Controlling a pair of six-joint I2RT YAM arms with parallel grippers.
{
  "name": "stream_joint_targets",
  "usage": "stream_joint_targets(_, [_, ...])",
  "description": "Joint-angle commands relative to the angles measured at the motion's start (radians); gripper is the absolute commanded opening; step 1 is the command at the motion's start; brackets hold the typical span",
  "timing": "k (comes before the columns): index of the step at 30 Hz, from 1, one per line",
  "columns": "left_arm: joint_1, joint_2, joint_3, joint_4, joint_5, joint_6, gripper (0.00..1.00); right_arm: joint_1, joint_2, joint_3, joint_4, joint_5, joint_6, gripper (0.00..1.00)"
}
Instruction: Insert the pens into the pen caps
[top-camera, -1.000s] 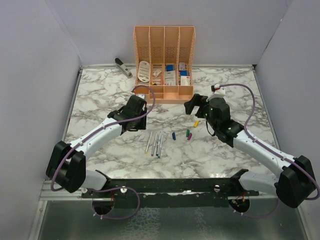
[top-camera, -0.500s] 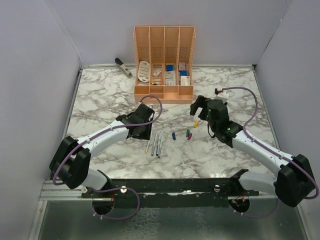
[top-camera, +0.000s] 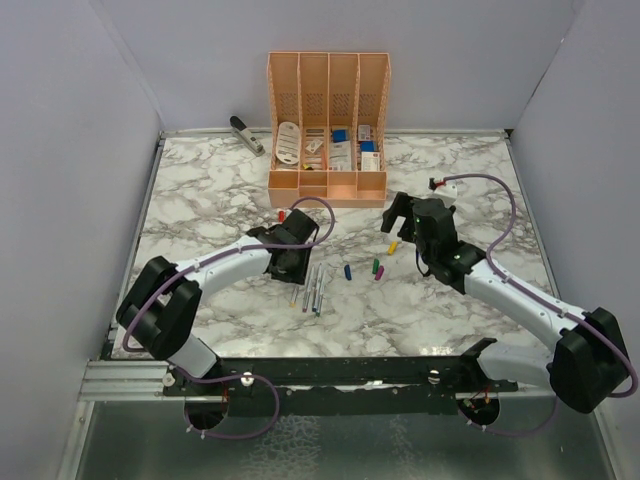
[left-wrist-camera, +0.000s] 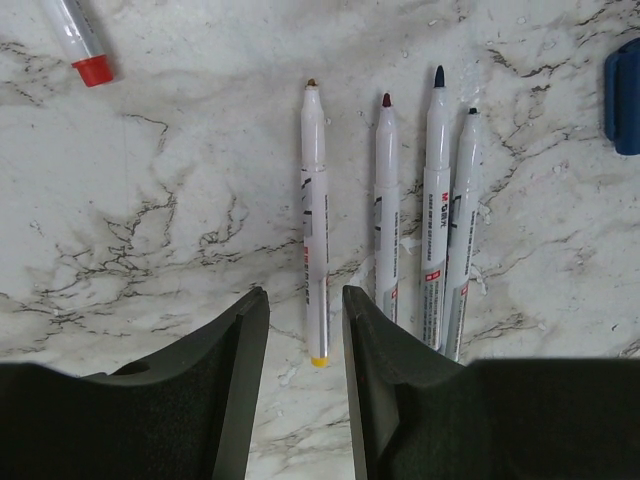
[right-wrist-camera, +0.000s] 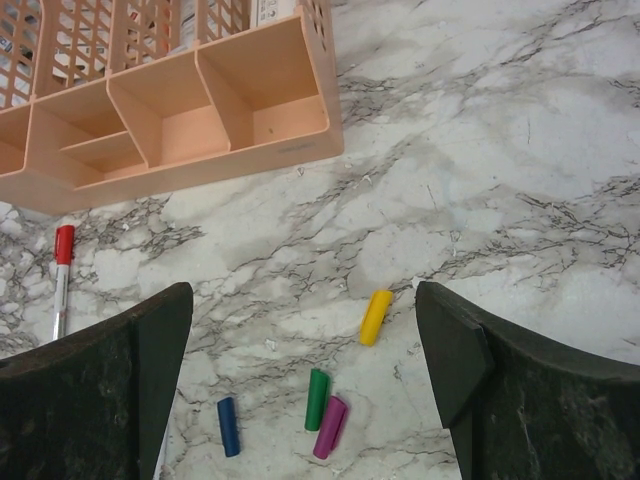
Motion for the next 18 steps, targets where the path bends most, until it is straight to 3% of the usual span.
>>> stream_joint_targets(1, [-0.008, 0.031, 0.033, -0.023, 0.008, -0.004, 0.38, -0.005, -0.028, -0.009, -0.027, 0.030, 0.028, 0.92])
stream_joint_targets(18, [-0.009, 0.155, 0.111, -0.126, 0.022, 0.035, 0.39, -0.005, -0.031, -0.017, -0.031, 0.030, 0.051, 0.92])
